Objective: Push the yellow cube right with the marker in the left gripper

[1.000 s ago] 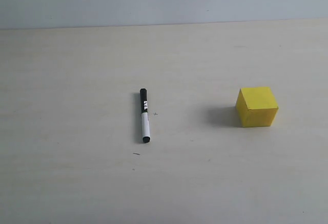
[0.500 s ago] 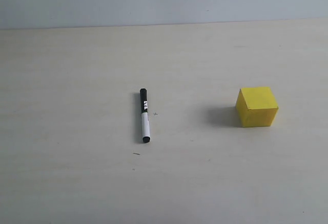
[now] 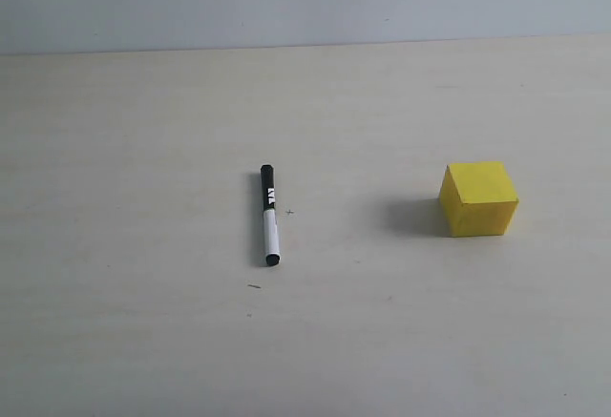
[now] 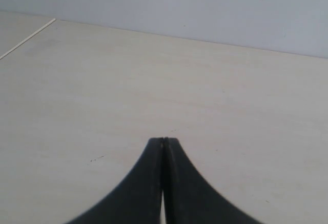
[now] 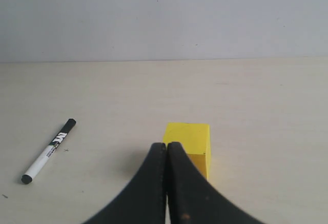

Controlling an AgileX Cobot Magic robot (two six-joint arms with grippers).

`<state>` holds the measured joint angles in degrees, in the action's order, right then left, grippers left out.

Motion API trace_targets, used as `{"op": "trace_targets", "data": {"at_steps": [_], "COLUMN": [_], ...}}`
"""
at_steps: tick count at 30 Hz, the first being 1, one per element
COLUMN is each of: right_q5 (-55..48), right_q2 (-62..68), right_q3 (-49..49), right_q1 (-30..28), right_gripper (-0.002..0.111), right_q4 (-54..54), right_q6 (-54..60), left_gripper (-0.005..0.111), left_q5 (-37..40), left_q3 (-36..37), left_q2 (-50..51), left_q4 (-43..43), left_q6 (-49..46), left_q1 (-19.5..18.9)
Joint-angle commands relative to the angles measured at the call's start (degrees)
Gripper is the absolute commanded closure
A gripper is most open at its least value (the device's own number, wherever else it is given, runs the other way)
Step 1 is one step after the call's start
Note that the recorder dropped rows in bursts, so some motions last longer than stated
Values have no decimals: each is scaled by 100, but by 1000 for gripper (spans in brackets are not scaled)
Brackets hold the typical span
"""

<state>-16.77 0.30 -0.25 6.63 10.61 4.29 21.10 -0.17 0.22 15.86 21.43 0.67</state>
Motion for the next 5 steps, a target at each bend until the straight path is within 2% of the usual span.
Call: {"op": "trace_targets", "data": {"at_steps": [1,5], "right_q5": [39,39], "right_q2": [-30,-30], "right_q3": [25,25], "right_q1": [7,7], "right_gripper": [108,108], "right_q4": [-6,-6], "right_q6": [14,14], "left_gripper": [106,106], "left_q5": [4,4], "left_q3": [17,17], "left_q2": [-22,-22], "left_q4": [6,6], "left_q6": [3,3], "left_q1": [-12,-12]}}
